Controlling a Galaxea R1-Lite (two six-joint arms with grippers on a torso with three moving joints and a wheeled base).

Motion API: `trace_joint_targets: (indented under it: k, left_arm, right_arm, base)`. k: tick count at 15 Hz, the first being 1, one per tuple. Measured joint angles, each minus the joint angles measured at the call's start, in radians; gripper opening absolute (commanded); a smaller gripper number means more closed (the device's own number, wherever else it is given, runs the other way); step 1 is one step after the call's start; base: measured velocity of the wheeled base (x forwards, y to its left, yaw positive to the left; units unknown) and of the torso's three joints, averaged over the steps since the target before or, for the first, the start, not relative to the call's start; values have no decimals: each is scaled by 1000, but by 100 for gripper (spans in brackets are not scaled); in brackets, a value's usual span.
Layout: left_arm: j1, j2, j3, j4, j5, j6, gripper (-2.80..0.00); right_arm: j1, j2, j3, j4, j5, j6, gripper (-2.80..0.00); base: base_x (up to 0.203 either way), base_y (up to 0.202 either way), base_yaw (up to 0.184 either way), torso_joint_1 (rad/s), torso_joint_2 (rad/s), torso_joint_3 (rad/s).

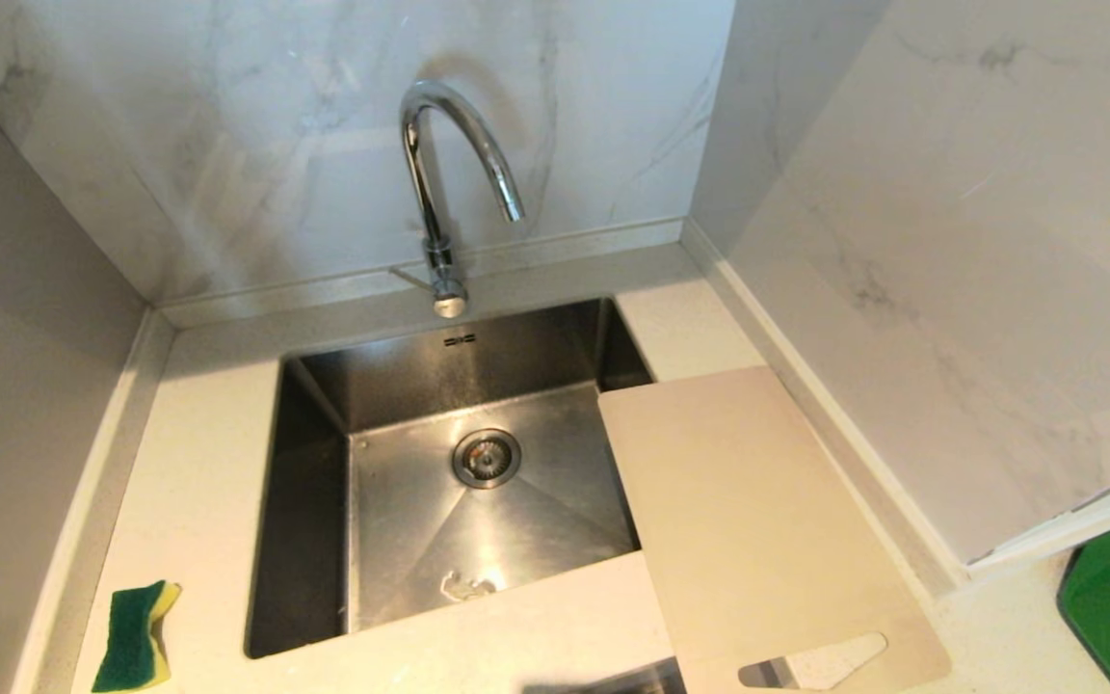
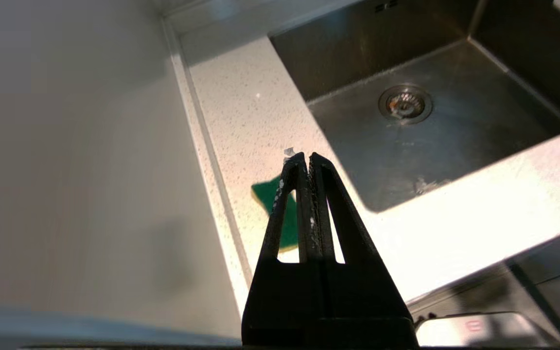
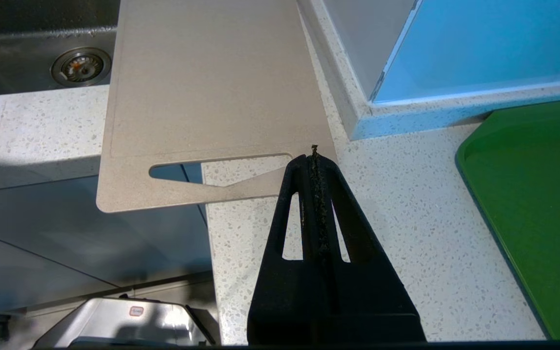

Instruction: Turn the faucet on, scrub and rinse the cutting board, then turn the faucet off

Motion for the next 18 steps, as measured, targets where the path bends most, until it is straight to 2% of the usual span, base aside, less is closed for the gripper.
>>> trace_joint_targets:
  k: [3,6,9,13,16,18]
  left_arm:
    - [-1,-79,123,-66,21,31,-280]
    - [-1,-103,240,-178,2,33,-280]
    - [-1,-109,260,-111,-60,25,-280]
    - [-1,-111,263,-108,-51,-50,-280]
    - [-1,-111,264,-116,1,-159,-280]
    - [-2,-111,264,-117,4,-168,-280]
  right_arm:
    - [0,0,0,0,0,0,-280]
    - [0,0,0,0,0,0,-280]
    - [0,0,0,0,0,0,-280]
    - [0,0,0,-1,0,0,-280]
    - [0,0,0,0,0,0,-280]
    - [0,0,0,0,0,0,-280]
  base:
    - [0,0,0,0,0,0]
    - [0,0,0,0,0,0]
    - [0,0,0,0,0,0]
    - [0,0,0,0,0,0]
    - [0,0,0,0,0,0]
    - [0,0,0,0,0,0]
